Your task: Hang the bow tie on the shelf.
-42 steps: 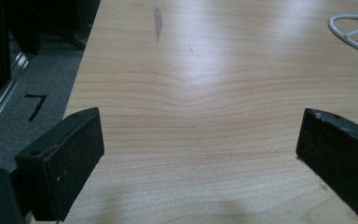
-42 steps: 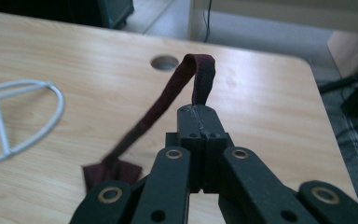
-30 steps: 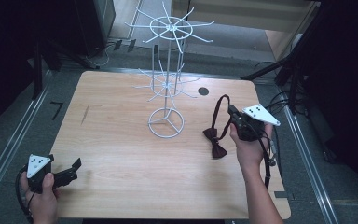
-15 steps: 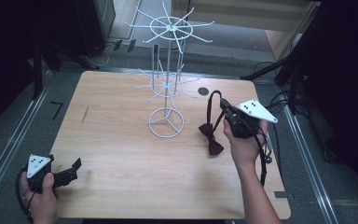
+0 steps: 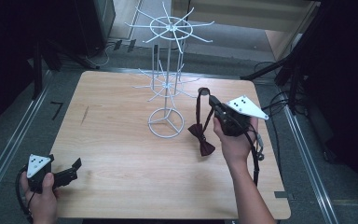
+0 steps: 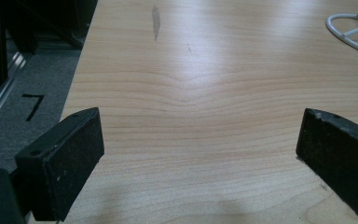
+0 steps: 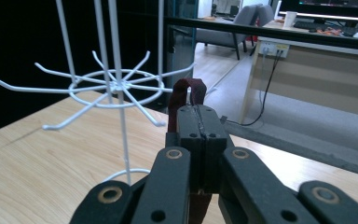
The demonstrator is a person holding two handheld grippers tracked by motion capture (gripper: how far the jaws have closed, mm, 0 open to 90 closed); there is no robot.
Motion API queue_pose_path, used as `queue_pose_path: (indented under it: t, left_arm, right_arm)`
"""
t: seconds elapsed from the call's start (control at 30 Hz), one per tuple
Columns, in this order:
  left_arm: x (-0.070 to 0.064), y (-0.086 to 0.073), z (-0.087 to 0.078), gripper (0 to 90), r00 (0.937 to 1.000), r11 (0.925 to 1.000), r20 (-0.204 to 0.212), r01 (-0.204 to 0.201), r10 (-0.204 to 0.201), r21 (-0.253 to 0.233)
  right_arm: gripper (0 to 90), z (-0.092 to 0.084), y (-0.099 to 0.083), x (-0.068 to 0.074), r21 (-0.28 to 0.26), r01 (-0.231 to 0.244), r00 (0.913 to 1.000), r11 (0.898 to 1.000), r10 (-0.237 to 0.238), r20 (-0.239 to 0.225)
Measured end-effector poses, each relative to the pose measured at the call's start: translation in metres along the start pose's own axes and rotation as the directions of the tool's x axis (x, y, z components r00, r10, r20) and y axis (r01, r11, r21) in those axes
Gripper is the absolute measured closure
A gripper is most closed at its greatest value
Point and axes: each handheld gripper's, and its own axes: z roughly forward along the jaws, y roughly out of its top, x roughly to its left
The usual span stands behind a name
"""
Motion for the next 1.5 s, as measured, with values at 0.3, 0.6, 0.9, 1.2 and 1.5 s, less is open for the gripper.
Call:
queue_pose_path:
  t: [0.3, 0.6, 0.9, 1.2, 1.5]
  left_arm:
    - [0.001, 0.0, 0.0, 1.4, 1.0, 1.0, 0.002, 0.007, -0.007, -0.001]
    - [0.001, 0.0, 0.0, 1.4, 1.0, 1.0, 0.003, 0.008, -0.008, -0.001]
    - [0.001, 0.0, 0.0, 1.4, 1.0, 1.0, 0.006, 0.007, -0.007, -0.003]
    - [0.002, 0.0, 0.0, 1.4, 1.0, 1.0, 0.007, 0.007, -0.007, -0.002]
    - [0.002, 0.0, 0.0, 1.5, 0.9999, 1.0, 0.009, 0.009, -0.009, -0.002]
  right_arm:
    - [90.0, 0.013, 0.002, 0.017, 0.006, -0.006, 0.9995, 1.0, 0.007, -0.029]
    - [90.0, 0.032, 0.001, 0.034, 0.026, -0.014, 0.999, 1.0, 0.015, -0.043]
    - [90.0, 0.054, -0.004, 0.047, 0.066, -0.008, 0.9983, 0.998, 0.012, -0.057]
    - [90.0, 0.071, -0.019, 0.051, 0.123, -0.004, 0.9979, 0.992, 0.012, -0.064]
    - [75.5, 0.074, -0.032, 0.047, 0.144, -0.012, 0.9961, 0.989, 0.025, -0.085]
